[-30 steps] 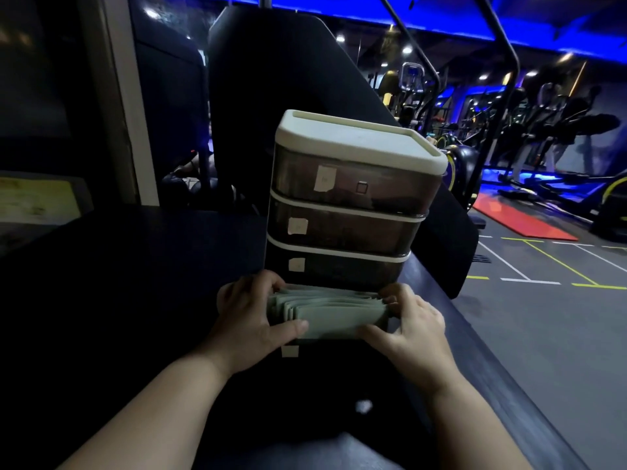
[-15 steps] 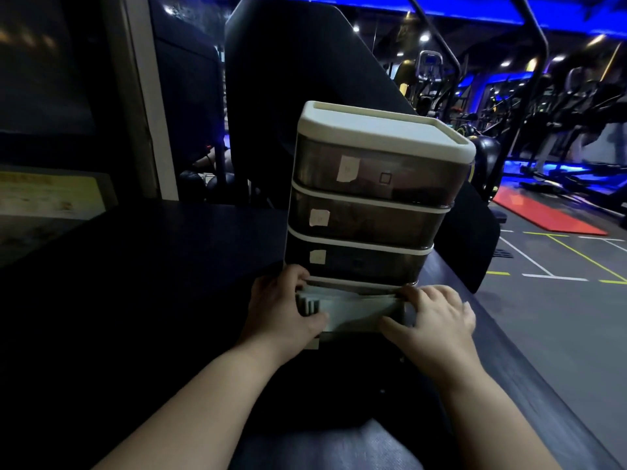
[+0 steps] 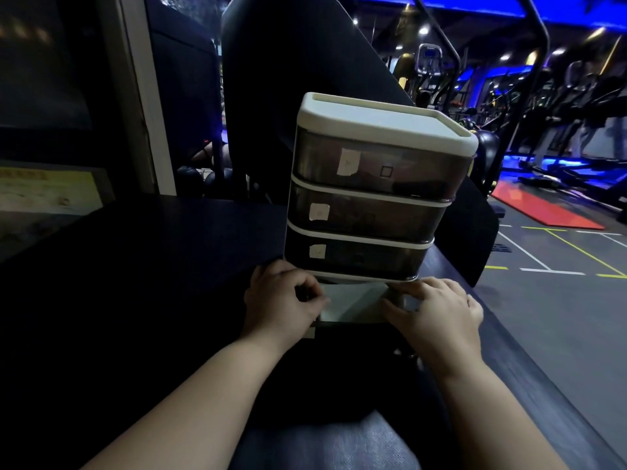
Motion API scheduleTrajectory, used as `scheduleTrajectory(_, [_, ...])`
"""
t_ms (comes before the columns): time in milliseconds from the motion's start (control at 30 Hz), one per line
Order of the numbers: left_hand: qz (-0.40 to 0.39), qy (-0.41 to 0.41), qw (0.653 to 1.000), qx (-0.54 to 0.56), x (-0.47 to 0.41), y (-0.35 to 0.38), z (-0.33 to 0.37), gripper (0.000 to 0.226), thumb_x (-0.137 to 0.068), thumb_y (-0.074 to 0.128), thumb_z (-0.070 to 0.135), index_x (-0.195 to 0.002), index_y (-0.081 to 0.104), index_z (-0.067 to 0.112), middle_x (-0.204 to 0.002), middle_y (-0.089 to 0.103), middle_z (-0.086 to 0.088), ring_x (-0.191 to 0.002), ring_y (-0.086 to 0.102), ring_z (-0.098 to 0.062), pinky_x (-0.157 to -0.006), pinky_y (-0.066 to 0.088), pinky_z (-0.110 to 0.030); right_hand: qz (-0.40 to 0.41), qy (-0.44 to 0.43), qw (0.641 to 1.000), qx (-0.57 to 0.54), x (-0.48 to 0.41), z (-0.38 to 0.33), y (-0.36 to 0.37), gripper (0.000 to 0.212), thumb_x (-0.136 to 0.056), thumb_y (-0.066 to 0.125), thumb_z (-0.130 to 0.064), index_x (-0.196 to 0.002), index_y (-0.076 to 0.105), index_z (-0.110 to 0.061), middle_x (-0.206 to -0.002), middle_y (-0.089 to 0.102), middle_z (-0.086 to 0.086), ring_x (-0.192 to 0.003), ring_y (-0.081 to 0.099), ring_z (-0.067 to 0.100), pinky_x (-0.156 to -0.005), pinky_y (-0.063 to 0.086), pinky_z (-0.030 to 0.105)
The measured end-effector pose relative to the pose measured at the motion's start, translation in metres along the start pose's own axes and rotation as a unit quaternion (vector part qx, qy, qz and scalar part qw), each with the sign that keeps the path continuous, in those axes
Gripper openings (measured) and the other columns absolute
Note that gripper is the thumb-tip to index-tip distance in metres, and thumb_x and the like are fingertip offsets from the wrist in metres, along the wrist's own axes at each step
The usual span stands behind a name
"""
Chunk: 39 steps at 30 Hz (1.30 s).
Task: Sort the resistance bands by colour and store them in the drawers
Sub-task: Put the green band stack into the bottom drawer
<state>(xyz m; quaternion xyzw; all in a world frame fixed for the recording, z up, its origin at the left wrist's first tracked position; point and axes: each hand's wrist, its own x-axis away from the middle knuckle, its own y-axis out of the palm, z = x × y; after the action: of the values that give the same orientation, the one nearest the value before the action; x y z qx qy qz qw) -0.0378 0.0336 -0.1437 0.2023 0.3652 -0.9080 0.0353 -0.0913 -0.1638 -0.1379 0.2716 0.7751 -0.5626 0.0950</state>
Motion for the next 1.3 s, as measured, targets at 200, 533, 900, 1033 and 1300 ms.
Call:
scheduleTrajectory(200, [-0.023, 0.007, 0.998, -0.059, -0.001, -0.001, 0.0, 0.015, -0.085, 0.064, 0.048, -0.09, 0.072, 0.036, -0.107, 0.046, 0.019, -0.117, 0.035, -0.015, -0.097, 0.026, -0.032, 0.005, 0.044, 0.999, 0.011, -0.001, -0.005, -0.002, 0.022, -0.089, 0.052, -0.056, -0.091, 0.072, -0.048, -0.096, 0.067, -0.014, -0.115, 0.047, 0.016, -0.111, 0.022, 0.053])
scheduleTrajectory(533, [-0.045, 0.021, 0.995, -0.086, 0.0, -0.002, -0.001, 0.024, -0.086, 0.06, 0.052, -0.105, 0.067, 0.04, -0.109, 0.037, 0.019, -0.123, 0.029, -0.015, -0.105, 0.02, -0.039, -0.042, 0.124, 0.991, 0.038, -0.011, -0.014, 0.005, 0.034, -0.087, 0.05, -0.055, -0.097, 0.074, -0.032, -0.1, 0.056, -0.003, -0.115, 0.038, 0.026, -0.106, 0.029, 0.053])
scheduleTrajectory(900, [-0.156, 0.07, 0.982, -0.085, -0.003, -0.019, -0.019, 0.075, -0.061, 0.071, 0.073, -0.13, 0.047, 0.052, -0.121, 0.024, 0.023, -0.129, 0.019, -0.007, -0.102, 0.009, -0.026, -0.006, 0.219, 0.964, -0.15, -0.017, -0.005, 0.013, 0.071, -0.067, 0.075, -0.064, -0.11, 0.044, -0.017, -0.112, 0.053, 0.004, -0.113, 0.052, 0.032, -0.091, 0.045, 0.047])
scheduleTrajectory(1033, [-0.113, 0.08, 0.99, -0.039, -0.005, -0.019, -0.025, 0.081, -0.058, 0.082, 0.06, -0.13, 0.047, 0.047, -0.122, 0.022, 0.019, -0.123, 0.018, -0.006, -0.102, 0.014, -0.025, -0.071, 0.201, 0.904, -0.371, -0.027, 0.013, 0.023, 0.074, -0.059, 0.085, -0.048, -0.115, 0.044, -0.025, -0.12, 0.062, 0.005, -0.096, 0.062, 0.021, -0.077, 0.053, 0.04])
scheduleTrajectory(1300, [-0.11, -0.012, 0.986, 0.127, -0.003, -0.011, -0.026, 0.118, -0.057, 0.092, 0.035, -0.147, 0.015, 0.032, -0.134, 0.017, 0.016, -0.124, 0.023, -0.001, -0.1, 0.025, -0.021, -0.287, 0.048, 0.82, -0.493, -0.023, 0.066, 0.014, 0.14, -0.024, 0.098, -0.029, -0.145, 0.029, -0.04, -0.152, 0.031, -0.01, -0.133, 0.036, -0.004, -0.099, 0.041, 0.022])
